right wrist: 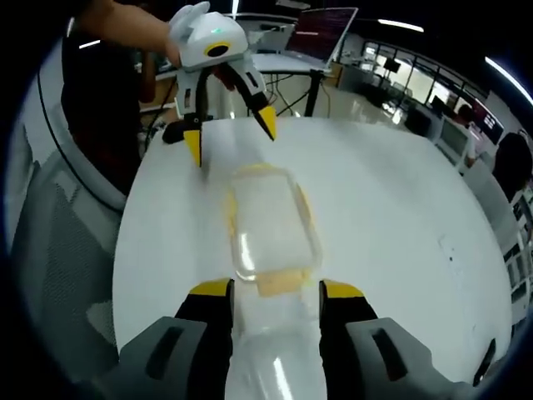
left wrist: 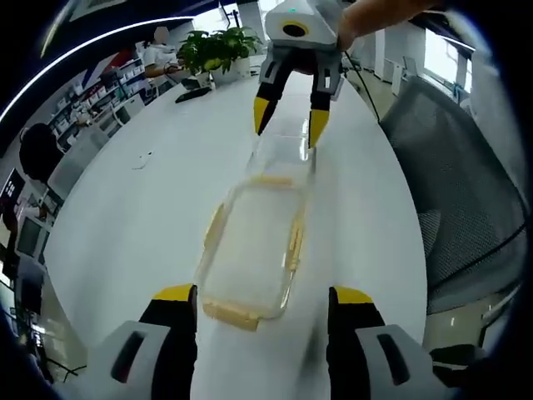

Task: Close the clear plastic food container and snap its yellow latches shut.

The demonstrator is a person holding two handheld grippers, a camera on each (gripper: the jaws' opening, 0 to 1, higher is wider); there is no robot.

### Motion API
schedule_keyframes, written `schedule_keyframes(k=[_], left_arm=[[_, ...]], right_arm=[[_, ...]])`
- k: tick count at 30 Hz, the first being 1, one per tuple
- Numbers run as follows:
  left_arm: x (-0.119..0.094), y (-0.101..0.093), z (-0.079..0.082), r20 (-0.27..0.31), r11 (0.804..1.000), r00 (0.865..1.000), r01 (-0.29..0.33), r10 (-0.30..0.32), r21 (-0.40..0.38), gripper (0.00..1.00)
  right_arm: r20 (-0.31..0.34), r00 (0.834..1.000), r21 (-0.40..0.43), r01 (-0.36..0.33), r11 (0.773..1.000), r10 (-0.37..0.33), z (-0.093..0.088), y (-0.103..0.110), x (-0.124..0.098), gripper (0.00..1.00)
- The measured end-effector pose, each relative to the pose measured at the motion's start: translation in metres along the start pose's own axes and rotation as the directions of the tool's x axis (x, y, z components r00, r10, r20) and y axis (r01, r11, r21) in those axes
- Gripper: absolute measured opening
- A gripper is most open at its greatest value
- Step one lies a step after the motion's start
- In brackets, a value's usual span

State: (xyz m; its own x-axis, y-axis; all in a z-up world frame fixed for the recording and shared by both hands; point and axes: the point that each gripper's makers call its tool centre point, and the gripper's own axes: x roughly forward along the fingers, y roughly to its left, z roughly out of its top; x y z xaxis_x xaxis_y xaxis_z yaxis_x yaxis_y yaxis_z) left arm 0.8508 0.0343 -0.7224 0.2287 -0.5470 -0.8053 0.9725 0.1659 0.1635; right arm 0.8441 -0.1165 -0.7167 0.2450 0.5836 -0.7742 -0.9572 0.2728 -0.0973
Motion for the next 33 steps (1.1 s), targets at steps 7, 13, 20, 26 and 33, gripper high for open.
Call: schedule_keyframes(k=[7, 13, 20, 26, 33], left_arm=[[-0.009, -0.001, -0.006, -0.002, 1.0, 1.0, 0.004, -0.004, -0.007, 0.59], [-0.013, 0.001, -0.006, 0.008, 0.999, 1.0, 0.027, -0.028, 0.024, 0.59], [-0.015, 0.017, -0.013, 0.002, 1.0, 1.0, 0.016, -0.017, 0.025, 0.59], [-0.012, 0.025, -0.013, 0.003, 1.0, 1.0, 0.003, -0.003, -0.013, 0.59], [-0.01, 0.032, -0.01, 0.004, 1.0, 1.0, 0.005, -0.005, 0.002, 0.6]], right_arm=[[0.014, 1.0, 0.031, -0.003, 1.0, 0.002, 0.007, 0.004, 0.004, 0.37], [0.025, 1.0, 0.044, 0.007, 0.999, -0.008, 0.016, 0.006, 0.011, 0.37], [-0.082, 0.996, 0.01, 0.025, 1.0, -0.024, 0.011, -0.01, 0.015, 0.39], [-0.009, 0.999, -0.005, 0.043, 0.999, -0.043, 0.047, -0.034, 0.01, 0.4], [-0.04, 0.999, -0.051, 0.027, 0.998, -0.029, 0.045, -0.04, 0.017, 0.41]])
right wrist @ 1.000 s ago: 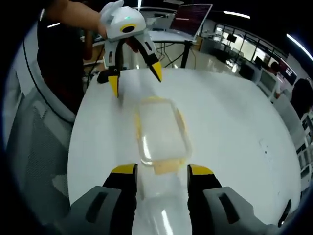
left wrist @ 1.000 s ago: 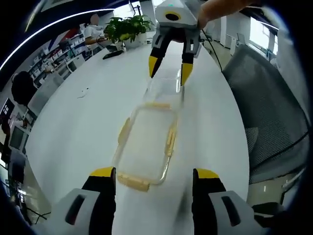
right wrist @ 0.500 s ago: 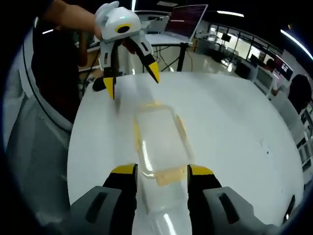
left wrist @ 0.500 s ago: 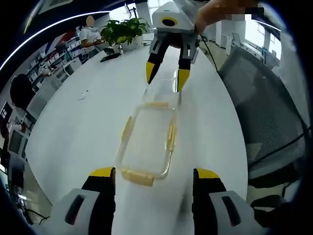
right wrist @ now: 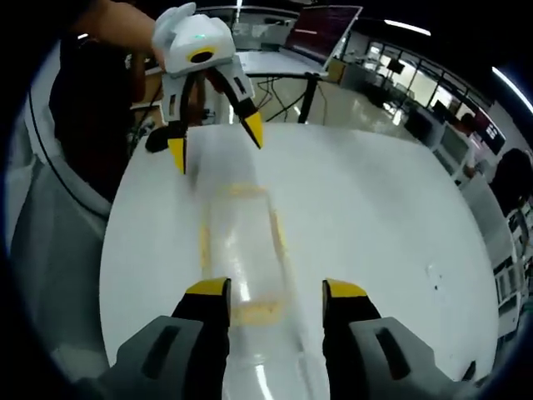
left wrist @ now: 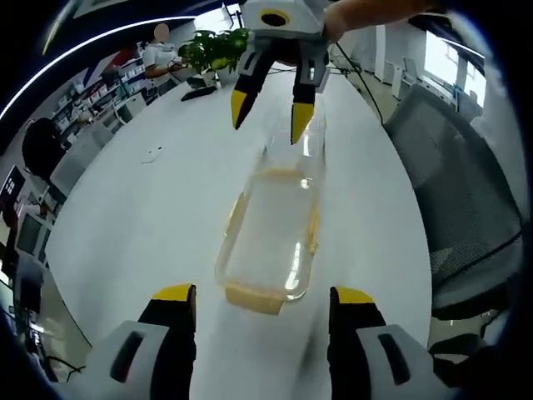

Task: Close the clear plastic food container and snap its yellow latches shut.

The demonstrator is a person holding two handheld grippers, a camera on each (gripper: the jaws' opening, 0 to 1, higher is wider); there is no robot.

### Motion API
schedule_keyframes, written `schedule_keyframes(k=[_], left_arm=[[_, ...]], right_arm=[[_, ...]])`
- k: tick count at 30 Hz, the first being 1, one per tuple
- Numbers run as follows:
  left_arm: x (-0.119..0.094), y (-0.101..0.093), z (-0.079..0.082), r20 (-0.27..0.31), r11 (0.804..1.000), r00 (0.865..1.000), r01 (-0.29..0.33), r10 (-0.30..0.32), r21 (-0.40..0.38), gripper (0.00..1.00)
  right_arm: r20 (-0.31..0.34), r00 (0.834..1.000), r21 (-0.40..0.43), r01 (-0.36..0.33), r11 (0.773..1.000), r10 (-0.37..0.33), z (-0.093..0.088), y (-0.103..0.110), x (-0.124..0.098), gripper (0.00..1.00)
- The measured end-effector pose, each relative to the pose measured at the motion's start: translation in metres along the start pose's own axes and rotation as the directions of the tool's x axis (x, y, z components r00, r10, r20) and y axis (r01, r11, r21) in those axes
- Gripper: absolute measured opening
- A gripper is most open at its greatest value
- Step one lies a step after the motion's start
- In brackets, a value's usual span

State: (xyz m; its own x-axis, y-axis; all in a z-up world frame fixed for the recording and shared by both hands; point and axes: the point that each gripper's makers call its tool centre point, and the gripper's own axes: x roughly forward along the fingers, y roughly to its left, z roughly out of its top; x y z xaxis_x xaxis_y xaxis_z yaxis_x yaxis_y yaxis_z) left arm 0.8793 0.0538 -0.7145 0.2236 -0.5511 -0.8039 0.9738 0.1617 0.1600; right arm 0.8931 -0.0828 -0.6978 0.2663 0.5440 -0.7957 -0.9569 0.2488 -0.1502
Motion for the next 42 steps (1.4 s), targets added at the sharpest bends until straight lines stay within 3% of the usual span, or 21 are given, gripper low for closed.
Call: schedule_keyframes(k=[20, 42], left_arm=[[0.029, 0.018, -0.015, -0.037, 0.996, 0.996, 0.084, -0.084, 0.024, 0.59], [0.05, 0.011, -0.032, -0.074, 0.986, 0.985, 0.157, -0.153, 0.059, 0.54]], right_arm=[[-0.09, 0.986, 0.004, -0.138, 0.99, 0.137, -0.032, 0.01, 0.028, 0.47], [-0.181, 0.958, -0.012, -0.226, 0.974, 0.22, -0.059, 0.025, 0.045, 0.52]])
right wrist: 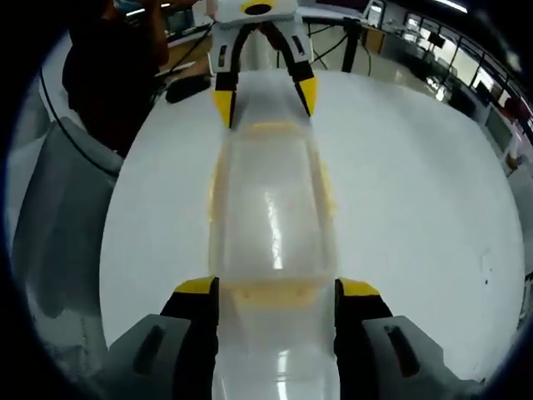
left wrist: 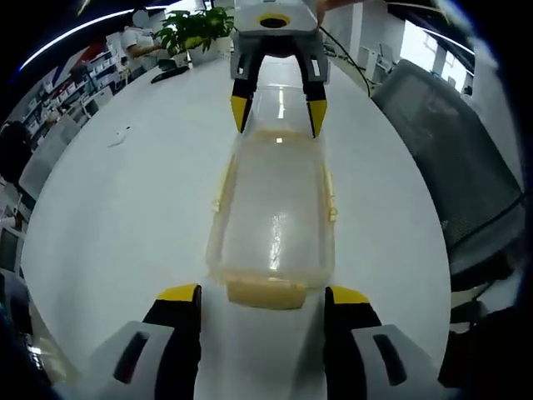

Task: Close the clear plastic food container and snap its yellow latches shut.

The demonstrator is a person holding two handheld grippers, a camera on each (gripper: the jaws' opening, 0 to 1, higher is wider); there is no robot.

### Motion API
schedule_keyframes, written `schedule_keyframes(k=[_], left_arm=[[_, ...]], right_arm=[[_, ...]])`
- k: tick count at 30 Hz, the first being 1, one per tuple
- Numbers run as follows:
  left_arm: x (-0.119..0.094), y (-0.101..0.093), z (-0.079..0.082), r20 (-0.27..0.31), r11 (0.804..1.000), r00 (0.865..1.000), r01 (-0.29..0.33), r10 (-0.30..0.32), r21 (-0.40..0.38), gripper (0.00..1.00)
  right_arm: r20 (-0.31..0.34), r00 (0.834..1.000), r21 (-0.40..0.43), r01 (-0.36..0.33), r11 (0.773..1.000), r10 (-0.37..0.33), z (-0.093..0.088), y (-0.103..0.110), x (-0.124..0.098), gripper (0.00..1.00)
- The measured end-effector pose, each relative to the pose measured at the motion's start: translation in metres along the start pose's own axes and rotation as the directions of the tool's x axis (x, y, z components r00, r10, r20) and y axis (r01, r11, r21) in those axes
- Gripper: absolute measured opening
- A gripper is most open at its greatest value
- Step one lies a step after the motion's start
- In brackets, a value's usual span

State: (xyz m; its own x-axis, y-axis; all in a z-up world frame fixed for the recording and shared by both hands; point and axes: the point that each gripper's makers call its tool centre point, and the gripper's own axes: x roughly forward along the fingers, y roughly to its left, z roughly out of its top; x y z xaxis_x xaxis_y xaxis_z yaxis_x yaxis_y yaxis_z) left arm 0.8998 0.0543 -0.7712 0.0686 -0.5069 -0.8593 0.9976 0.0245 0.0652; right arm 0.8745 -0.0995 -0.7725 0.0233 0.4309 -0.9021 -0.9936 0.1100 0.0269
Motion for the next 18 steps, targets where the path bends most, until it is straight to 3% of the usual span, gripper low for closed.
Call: schedule_keyframes(k=[18], left_arm=[[0.0072, -0.0022, -0.0073, 0.004, 1.0, 1.0, 0.011, -0.011, -0.002, 0.48]], right_arm=[[-0.038, 0.999, -0.02, -0.011, 1.0, 0.01, -0.0096, -0.0008, 0.0081, 0.49]])
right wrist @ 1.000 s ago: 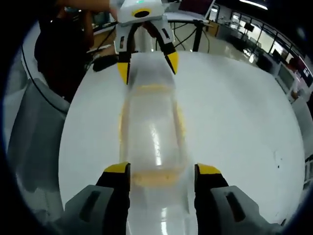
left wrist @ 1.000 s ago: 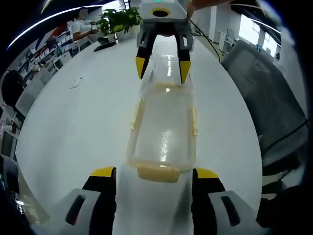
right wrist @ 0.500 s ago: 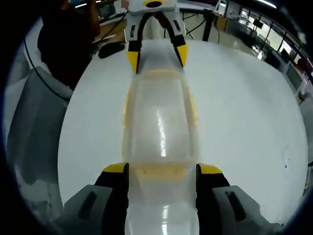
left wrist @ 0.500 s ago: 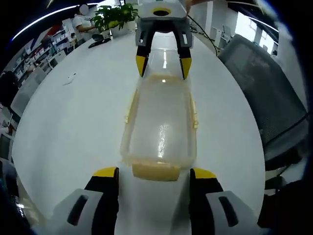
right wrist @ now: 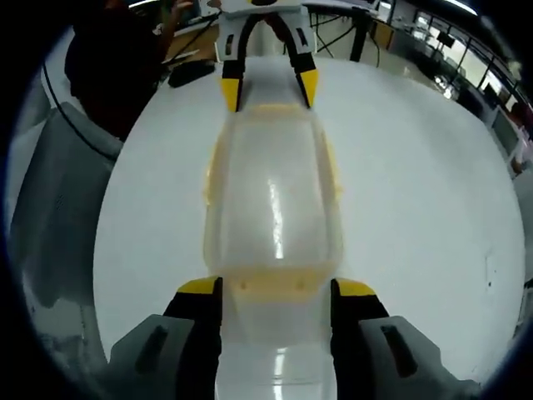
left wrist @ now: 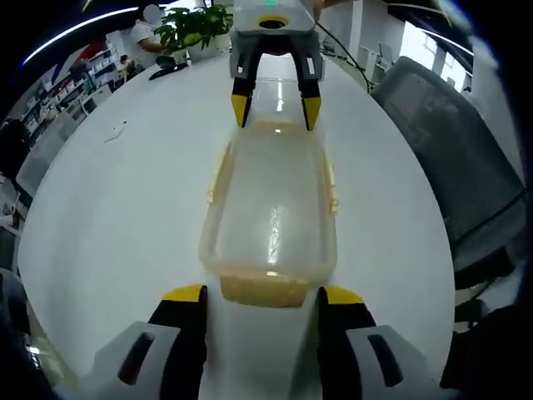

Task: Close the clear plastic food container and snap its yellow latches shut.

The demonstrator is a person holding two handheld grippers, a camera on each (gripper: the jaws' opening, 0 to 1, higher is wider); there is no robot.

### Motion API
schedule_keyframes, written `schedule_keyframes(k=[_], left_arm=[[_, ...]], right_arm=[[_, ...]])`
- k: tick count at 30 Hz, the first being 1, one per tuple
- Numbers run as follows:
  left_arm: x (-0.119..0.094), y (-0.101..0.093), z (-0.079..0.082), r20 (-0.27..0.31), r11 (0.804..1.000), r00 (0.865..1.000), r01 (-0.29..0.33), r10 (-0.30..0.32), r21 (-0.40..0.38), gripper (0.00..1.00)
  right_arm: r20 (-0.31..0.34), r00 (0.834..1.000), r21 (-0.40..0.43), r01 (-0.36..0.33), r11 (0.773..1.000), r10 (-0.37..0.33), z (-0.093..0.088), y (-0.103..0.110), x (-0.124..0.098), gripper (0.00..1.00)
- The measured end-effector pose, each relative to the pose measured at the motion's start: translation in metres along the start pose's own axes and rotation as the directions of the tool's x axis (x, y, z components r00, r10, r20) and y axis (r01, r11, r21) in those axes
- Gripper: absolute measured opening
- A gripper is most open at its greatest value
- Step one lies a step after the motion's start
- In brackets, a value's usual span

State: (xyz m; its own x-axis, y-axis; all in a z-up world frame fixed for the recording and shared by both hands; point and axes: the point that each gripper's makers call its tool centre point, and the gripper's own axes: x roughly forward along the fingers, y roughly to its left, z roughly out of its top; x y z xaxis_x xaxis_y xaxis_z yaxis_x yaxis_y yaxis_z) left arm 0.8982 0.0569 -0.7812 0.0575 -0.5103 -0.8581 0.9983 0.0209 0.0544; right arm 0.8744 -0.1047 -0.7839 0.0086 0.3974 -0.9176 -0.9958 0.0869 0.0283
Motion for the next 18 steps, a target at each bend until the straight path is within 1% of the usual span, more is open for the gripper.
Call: schedule_keyframes(k=[4, 11, 18], left_arm=[[0.0019, -0.0015, 0.0018, 0.004, 1.0, 1.0, 0.008, -0.008, 0.003, 0.45], [0.0028, -0.0028, 0.0024, 0.008, 1.0, 1.0, 0.02, -0.02, -0.003, 0.44], [0.0027, -0.003, 0.0018, 0.014, 1.0, 1.0, 0.028, -0.028, -0.01, 0.42]], right_arm=[[-0.004, 1.0, -0.01, -0.002, 1.0, 0.001, 0.0001, 0.001, 0.0011, 0.49], [-0.01, 1.0, -0.021, -0.003, 1.0, 0.003, -0.0005, 0.0007, 0.0024, 0.47], [-0.013, 1.0, -0.026, 0.001, 1.0, -0.001, -0.0006, -0.0005, 0.0023, 0.43]])
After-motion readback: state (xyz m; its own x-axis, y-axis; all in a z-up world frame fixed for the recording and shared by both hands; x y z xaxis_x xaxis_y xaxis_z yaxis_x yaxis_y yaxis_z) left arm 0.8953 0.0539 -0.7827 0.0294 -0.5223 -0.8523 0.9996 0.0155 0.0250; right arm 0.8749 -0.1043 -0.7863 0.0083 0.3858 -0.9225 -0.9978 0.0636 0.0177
